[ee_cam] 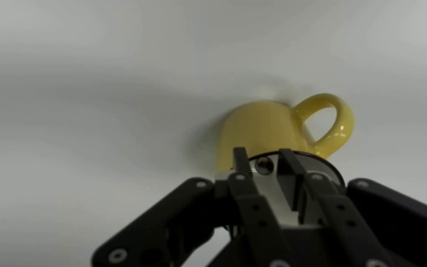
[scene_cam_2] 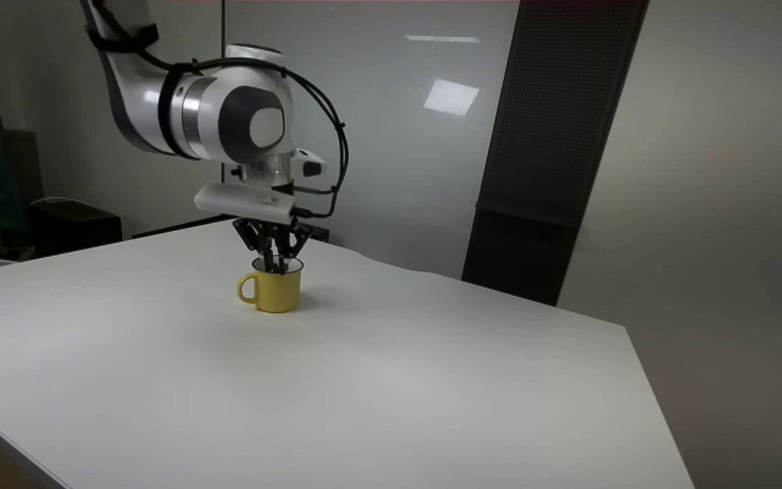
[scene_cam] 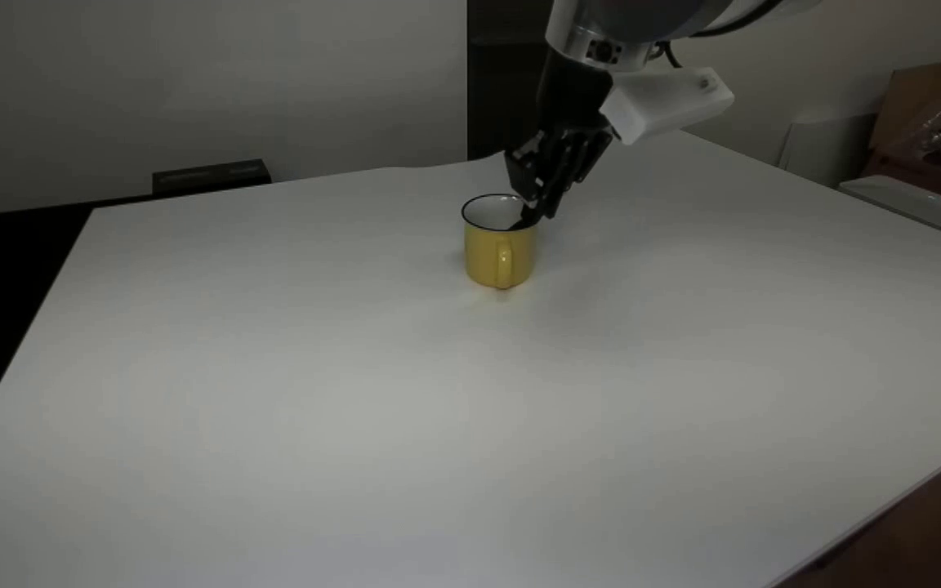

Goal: Take the pen out of the cup and put it on the table

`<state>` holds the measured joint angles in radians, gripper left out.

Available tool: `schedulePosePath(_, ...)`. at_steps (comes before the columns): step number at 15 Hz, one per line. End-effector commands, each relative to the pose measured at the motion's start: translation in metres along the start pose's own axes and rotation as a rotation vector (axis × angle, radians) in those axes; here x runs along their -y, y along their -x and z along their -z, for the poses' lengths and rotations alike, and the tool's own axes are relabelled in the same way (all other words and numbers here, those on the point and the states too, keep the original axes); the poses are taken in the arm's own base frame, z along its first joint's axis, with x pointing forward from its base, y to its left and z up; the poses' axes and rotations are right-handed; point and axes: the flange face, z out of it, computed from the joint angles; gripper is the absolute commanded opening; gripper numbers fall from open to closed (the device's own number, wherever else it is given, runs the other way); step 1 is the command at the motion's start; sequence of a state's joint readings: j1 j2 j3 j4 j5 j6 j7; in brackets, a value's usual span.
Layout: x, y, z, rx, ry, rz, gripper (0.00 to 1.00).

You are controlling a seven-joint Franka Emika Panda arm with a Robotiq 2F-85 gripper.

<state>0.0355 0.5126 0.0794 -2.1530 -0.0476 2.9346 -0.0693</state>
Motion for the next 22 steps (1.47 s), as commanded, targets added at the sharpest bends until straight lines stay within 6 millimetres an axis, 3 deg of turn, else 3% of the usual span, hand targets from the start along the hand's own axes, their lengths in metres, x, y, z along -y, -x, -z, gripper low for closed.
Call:
schedulePosePath(1,0.0,-0.001,0.001,-0.018,-0.029,-0.005,0.01)
schedulePosePath(7,-0.003,-0.004,0.036,-0.064,-0.018,0.013,0.03)
schedulePosePath(13,-0.008,-0.016,0.119,-0.107,0.036,0.054,0.03)
schedulePosePath(17,-0.022,-0.013,0.174,-0.138,0.107,0.086,0.03)
schedulePosePath(19,-0.034,-0.004,0.183,-0.181,0.153,0.105,0.03)
schedulePosePath(22,-0.053,0.012,0.175,-0.278,0.2,0.125,0.03)
